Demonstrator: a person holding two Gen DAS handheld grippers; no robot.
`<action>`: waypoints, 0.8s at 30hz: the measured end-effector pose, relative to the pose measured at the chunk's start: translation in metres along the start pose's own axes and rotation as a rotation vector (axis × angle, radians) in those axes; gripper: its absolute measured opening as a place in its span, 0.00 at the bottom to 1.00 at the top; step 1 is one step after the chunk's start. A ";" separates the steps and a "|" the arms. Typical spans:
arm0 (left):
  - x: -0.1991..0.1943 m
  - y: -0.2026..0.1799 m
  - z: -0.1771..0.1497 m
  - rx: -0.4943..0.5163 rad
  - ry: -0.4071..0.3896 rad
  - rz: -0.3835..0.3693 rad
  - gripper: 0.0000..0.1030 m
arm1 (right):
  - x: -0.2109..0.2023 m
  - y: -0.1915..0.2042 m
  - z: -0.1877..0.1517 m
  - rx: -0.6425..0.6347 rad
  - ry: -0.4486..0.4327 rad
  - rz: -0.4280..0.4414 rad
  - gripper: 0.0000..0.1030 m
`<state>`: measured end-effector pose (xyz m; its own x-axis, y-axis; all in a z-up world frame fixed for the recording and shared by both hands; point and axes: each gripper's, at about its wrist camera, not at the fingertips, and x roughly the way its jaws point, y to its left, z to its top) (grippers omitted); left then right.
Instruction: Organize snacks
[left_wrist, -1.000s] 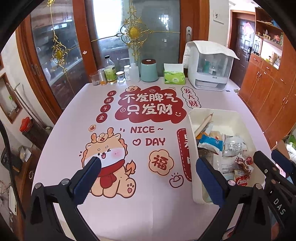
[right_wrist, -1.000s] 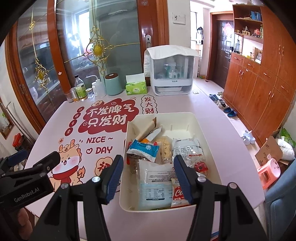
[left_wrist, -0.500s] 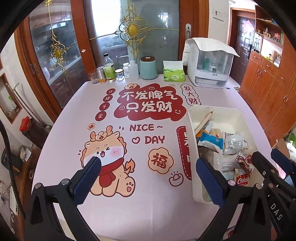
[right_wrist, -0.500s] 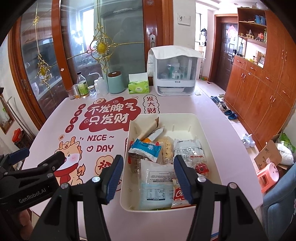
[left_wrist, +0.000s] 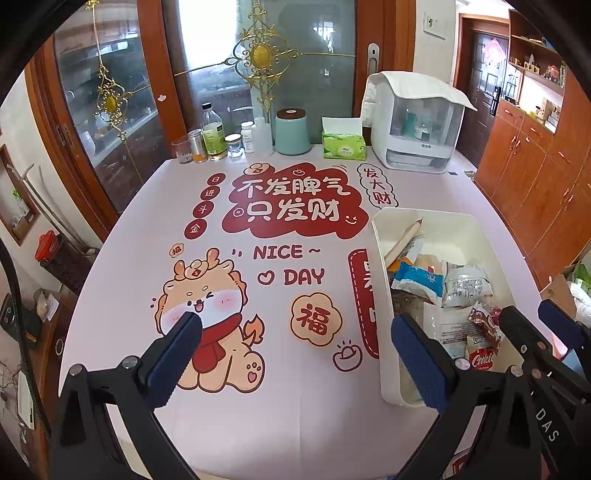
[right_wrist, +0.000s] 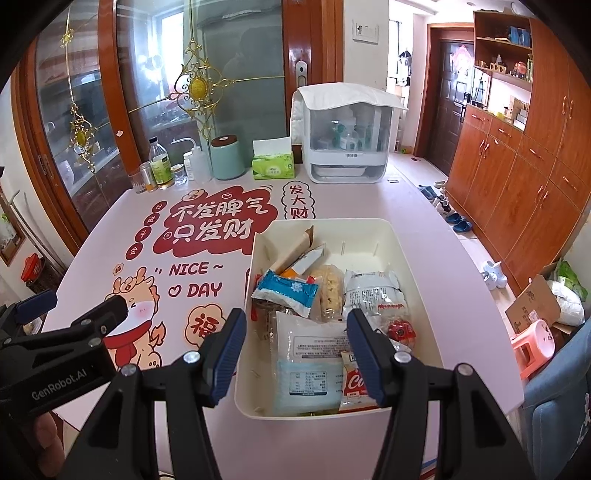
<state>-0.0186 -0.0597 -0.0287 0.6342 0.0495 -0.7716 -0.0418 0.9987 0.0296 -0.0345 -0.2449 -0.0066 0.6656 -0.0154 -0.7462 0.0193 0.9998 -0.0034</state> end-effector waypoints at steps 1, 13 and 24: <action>0.001 -0.001 0.000 0.001 0.001 -0.001 0.99 | 0.000 0.000 0.000 0.000 0.000 -0.002 0.56; 0.005 -0.003 0.000 0.006 0.010 -0.016 0.99 | 0.004 -0.001 -0.001 0.007 0.017 -0.012 0.56; 0.005 -0.002 -0.004 0.005 0.014 -0.030 0.99 | 0.004 0.001 -0.005 0.001 0.028 -0.022 0.56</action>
<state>-0.0183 -0.0611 -0.0354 0.6246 0.0194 -0.7807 -0.0192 0.9998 0.0095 -0.0359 -0.2438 -0.0128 0.6442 -0.0370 -0.7640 0.0348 0.9992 -0.0191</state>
